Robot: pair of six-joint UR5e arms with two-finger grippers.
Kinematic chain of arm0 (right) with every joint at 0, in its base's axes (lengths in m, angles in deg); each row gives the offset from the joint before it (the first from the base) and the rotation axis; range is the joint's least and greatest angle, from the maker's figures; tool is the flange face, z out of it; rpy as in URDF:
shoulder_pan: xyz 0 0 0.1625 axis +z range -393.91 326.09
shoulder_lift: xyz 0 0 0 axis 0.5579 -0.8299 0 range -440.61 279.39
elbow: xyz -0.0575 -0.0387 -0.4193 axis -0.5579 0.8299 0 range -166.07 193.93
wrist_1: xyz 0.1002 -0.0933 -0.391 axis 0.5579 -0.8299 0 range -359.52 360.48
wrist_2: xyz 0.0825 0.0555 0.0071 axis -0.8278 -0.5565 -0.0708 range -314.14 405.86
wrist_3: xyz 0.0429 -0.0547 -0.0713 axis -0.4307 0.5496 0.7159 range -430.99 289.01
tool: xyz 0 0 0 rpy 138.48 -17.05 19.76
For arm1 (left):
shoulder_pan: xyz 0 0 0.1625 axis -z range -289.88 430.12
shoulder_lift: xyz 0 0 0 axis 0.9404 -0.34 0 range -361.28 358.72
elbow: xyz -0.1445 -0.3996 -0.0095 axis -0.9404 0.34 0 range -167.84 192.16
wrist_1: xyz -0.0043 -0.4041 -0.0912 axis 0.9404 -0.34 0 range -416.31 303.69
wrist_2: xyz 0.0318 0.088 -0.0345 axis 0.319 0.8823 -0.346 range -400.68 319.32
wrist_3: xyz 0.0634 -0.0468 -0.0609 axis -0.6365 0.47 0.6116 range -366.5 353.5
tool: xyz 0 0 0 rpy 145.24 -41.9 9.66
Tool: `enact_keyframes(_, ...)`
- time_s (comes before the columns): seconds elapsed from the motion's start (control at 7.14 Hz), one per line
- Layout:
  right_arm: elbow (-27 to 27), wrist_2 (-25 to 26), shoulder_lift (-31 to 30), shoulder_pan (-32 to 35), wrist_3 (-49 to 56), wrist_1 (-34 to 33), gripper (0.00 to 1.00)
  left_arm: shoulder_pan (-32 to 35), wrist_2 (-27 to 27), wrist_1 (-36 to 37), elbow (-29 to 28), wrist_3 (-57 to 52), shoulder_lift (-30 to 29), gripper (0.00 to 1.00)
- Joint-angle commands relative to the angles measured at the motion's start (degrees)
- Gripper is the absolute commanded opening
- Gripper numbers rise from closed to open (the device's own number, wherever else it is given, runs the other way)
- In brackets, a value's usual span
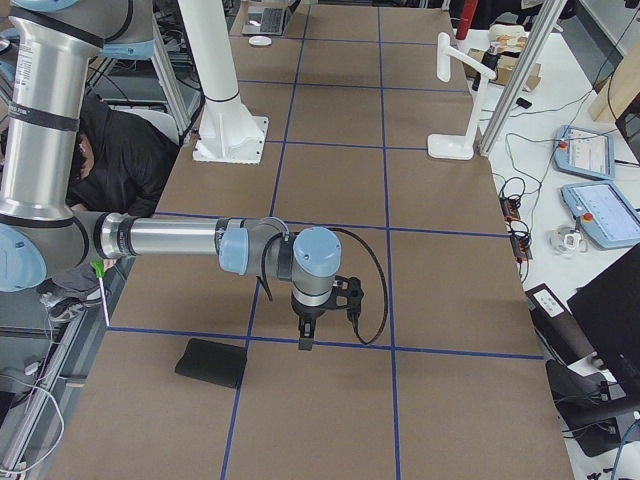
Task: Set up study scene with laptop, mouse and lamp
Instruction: 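Carry the silver laptop, held by its lid, toward the table with the left gripper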
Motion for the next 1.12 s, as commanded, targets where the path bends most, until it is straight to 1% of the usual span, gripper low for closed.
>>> enact_keyframes(0.0,-0.1,0.2,0.4,0.0,-0.1,-0.1,1.0,-0.1,0.0,0.0,0.0,0.0,0.1,1.0)
enact_keyframes(0.42,0.1,0.2,0.7,0.0,0.1,0.5,1.0,0.0,-0.6,0.0,0.1,0.2,0.3,1.0)
enact_keyframes(0.7,-0.2,0.3,1.2,-0.1,0.0,0.5,1.0,-0.2,-0.7,0.2,-0.3,0.3,-0.7,1.0)
enact_keyframes(0.98,0.2,1.0,4.2,-1.1,-0.2,0.2,1.0,-0.1,-0.7,1.1,-1.8,0.3,-1.4,1.0)
